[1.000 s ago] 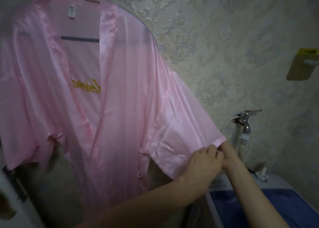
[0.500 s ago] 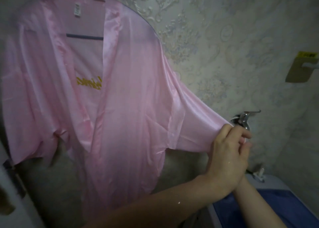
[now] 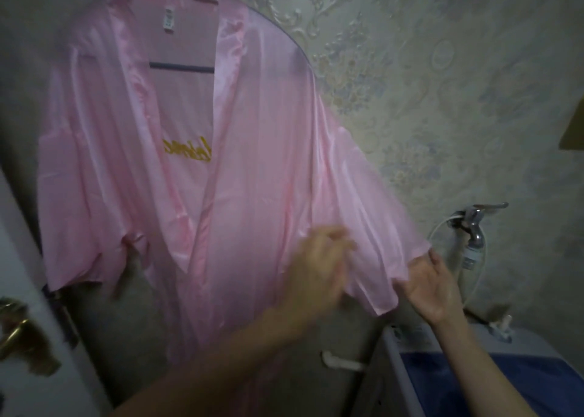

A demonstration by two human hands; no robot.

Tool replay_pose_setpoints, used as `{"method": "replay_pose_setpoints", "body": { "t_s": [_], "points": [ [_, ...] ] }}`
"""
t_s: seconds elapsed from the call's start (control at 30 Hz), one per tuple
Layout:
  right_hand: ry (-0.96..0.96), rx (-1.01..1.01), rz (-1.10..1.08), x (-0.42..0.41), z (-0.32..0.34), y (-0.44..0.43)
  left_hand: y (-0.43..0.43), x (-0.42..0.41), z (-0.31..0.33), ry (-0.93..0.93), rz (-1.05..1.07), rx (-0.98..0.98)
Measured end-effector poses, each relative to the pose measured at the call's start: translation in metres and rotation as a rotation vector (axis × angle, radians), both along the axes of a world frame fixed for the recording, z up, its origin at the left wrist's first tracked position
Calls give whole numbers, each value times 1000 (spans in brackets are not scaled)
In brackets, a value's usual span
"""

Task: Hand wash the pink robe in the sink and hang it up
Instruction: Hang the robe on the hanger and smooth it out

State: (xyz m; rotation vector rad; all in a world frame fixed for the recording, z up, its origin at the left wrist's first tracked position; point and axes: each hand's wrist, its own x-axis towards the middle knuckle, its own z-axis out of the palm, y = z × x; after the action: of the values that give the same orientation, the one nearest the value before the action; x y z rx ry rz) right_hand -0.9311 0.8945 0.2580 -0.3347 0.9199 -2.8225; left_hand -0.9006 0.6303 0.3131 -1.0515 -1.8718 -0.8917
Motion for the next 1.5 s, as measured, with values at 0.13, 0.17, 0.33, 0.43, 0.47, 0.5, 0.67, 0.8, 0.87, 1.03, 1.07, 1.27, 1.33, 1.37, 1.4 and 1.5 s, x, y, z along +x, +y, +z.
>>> {"method": "replay_pose_setpoints", "body": {
  "t_s": [0.13,0.17,0.33,0.43,0.47,0.5,0.67,0.8,0.87,1.03,1.07,1.27,1.33,1.37,1.4,1.5],
  "points": [
    [83,169,-283,4,-1,-15,-90,-64,32,-116,657,364],
    [19,217,-330,3,8,-21,-106,-73,36,-191,696,334],
    [-476,223,-788,-30,-1,-38,-171,-87,43,-143,577,96],
    [-671,300,-904,-34,-28,-69,-185,-66,29,-220,336,176],
    [-698,351,-823,-32,-38,-88,-188,-59,20,-277,305,219],
    [-698,422,-690,-26,-46,-110,-193,-54,9,-357,272,274],
    [-308,915,-282,-12,-52,-205,-235,-51,-45,-628,498,809],
    [-317,1063,-544,-23,-58,-209,-289,-87,-111,-1123,731,706],
    [-379,1033,-839,-26,-64,-191,-300,-98,-132,-1368,705,584],
    [-300,878,-746,-28,-74,-160,-301,-131,-120,-1292,647,578],
    [-258,948,-715,-26,-75,-157,-297,-136,-114,-1258,624,617],
    [-210,1079,-794,-24,-87,-134,-298,-161,-123,-1400,422,876],
    [-218,1074,-772,-26,-90,-128,-292,-153,-119,-1410,397,830],
    [-229,1066,-768,-27,-91,-126,-293,-148,-121,-1371,418,823],
    [-236,1065,-784,-28,-92,-125,-296,-140,-124,-1312,479,824],
    [-222,1060,-851,-31,-93,-123,-322,-110,-140,-1161,658,828]
  ]
}}
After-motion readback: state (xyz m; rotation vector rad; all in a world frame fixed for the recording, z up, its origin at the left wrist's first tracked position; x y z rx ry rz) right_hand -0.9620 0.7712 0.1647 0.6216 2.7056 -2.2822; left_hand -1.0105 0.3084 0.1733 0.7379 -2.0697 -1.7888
